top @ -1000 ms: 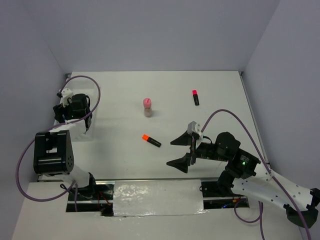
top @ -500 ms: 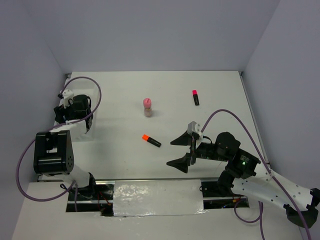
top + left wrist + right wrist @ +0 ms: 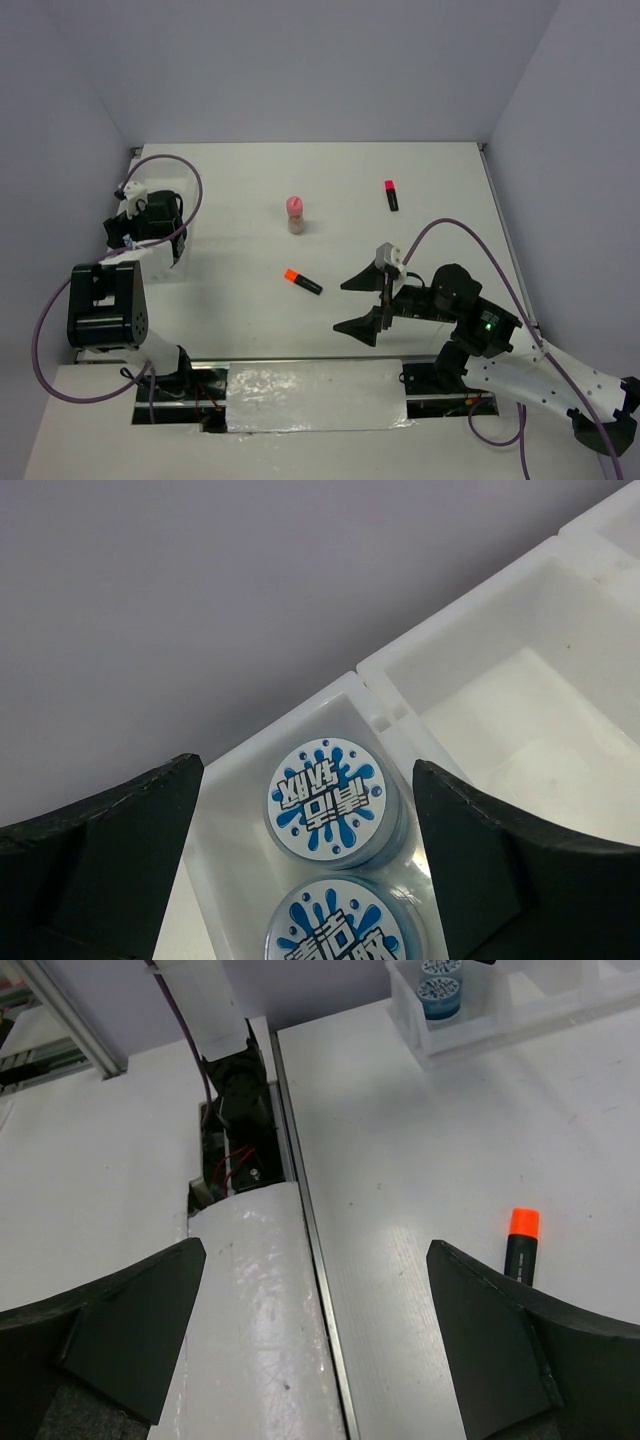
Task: Sort the stationery into containers
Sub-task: Place the stationery in the storage box, then pick up the pen from the center of the board.
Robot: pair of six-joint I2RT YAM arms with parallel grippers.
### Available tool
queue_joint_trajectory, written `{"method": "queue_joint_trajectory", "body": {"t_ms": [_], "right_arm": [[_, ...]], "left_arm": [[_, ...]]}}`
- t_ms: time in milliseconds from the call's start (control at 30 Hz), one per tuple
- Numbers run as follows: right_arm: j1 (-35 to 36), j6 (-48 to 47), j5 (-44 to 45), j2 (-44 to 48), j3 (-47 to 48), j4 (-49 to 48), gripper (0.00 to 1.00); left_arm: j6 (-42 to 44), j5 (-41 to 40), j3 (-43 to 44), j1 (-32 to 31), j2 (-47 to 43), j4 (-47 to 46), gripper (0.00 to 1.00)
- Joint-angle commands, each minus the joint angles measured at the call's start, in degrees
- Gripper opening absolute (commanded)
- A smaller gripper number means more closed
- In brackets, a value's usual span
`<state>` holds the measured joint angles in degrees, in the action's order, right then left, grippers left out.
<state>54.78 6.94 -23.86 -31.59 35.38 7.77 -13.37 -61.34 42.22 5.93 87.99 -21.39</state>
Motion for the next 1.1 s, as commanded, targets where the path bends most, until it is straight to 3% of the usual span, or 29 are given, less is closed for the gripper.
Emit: {"method": "queue_joint_trajectory", "body": {"t_ms": [0,300,400,567,700,767,867,1067], "right_arm": [[0.3,-0.6,-0.7,0.0,2.6,-1.0,1.0],[0.3,0.3,2.2,0.1,2.1,-2.4,1.0],[0.3,2.5,10.4,-2.0,2.1,-2.8,1.0],[0.1,7.0,22.6,-10.8,7.8,5.4,1.0],[-0.6,7.9,23.8,-15.4,9.0,9.2,1.0],[-1.2,6.0,23.8,-18.9,10.1,10.3,1.0],[-1.6,1.4,25.4,-27.9,14.7,16.7,0.98],[-4.5,-9.2,19.8,-44.3,21.0,15.1,0.91]], "left_arm": [[-2.1,-2.8,0.8,-0.2,-1.0,-0.7,0.99],[-3.7,-4.2,7.2,-1.0,-6.1,5.9,0.99],[-6.8,-0.8,16.8,-1.4,-7.6,17.9,0.99],[-15.5,6.0,36.0,-2.5,-9.4,45.8,0.99],[-18.6,21.0,41.7,-2.6,-18.1,59.1,0.99],[-16.0,27.4,36.7,-2.7,-24.2,58.4,0.99],[-14.0,35.7,26.4,-2.6,-42.1,56.8,0.99],[-18.1,56.2,11.8,-2.6,-58.3,55.6,0.99]]}}
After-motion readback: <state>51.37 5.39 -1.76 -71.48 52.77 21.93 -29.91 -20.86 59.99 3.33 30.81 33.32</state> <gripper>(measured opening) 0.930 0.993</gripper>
